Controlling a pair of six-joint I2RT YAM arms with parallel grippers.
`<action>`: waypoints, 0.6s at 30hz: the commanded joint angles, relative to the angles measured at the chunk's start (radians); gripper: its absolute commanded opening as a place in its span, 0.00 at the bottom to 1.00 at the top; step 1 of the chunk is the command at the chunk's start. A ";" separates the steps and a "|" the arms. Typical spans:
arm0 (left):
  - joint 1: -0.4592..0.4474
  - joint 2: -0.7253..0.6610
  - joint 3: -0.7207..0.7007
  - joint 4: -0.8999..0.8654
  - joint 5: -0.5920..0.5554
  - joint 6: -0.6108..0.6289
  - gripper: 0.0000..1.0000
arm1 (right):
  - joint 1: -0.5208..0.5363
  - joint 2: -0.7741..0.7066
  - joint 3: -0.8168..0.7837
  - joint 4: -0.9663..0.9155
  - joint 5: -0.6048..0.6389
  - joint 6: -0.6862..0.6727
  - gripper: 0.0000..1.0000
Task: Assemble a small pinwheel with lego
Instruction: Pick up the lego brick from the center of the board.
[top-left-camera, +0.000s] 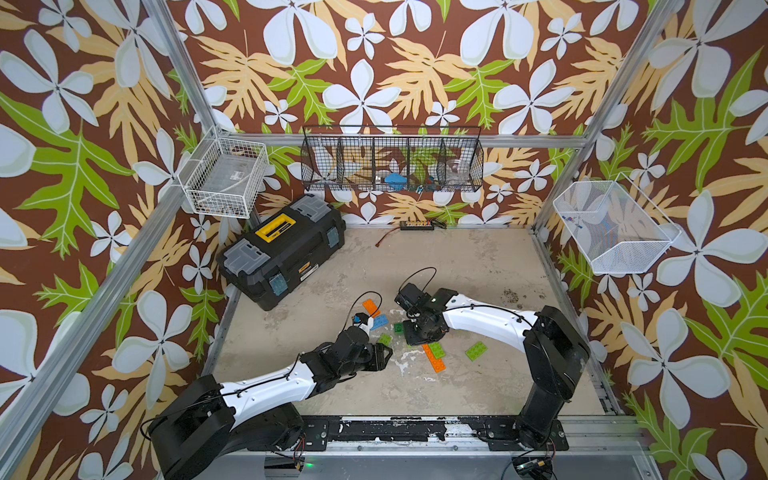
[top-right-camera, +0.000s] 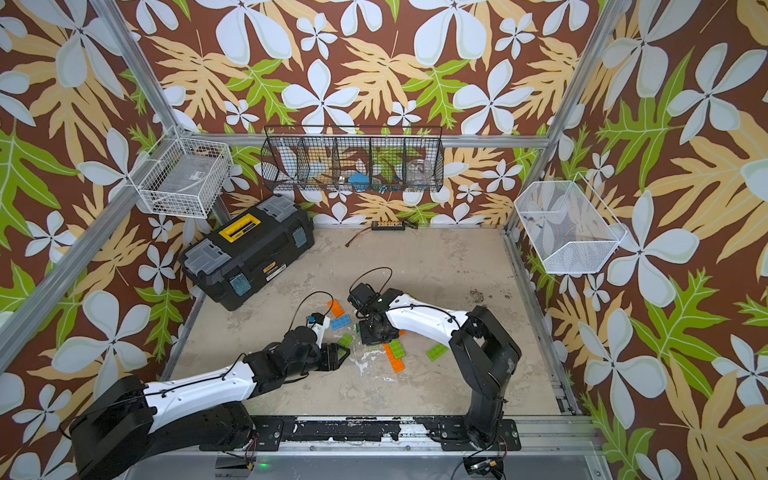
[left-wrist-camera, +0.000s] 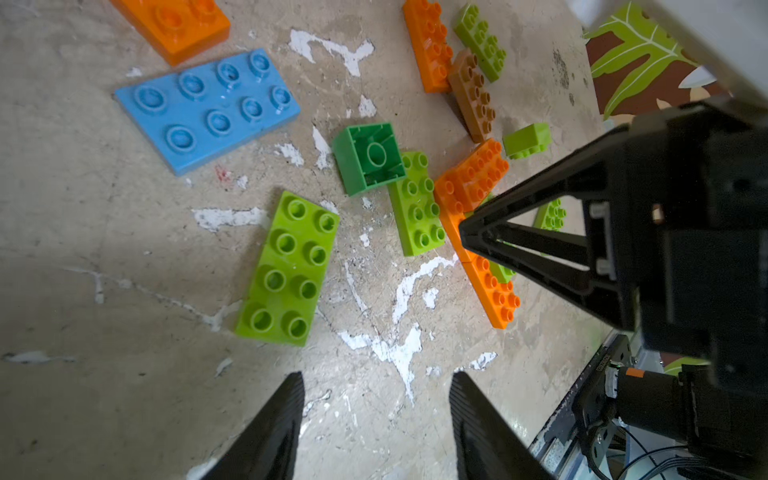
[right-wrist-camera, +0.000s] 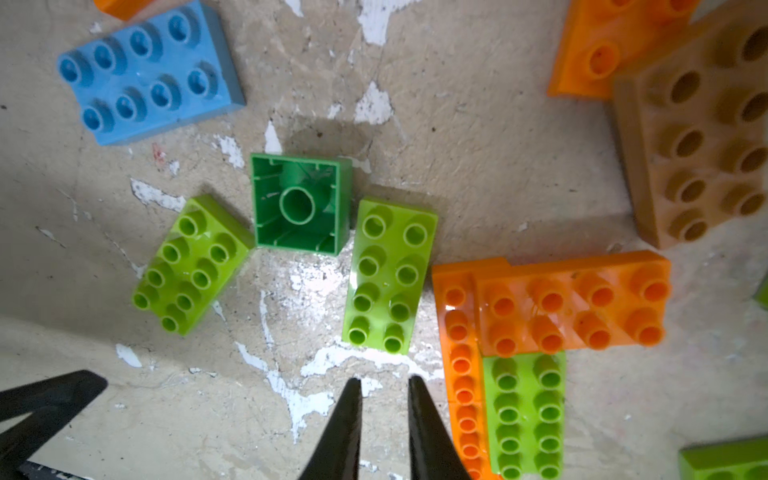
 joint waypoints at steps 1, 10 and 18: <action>0.014 0.014 0.017 0.044 0.020 0.002 0.59 | 0.002 0.014 0.013 -0.001 0.023 0.056 0.22; 0.023 0.019 0.015 0.047 0.022 0.010 0.59 | 0.014 0.051 0.028 -0.009 0.005 0.045 0.21; 0.023 0.017 0.015 0.047 0.023 0.015 0.59 | 0.016 0.071 0.029 -0.023 0.031 0.047 0.20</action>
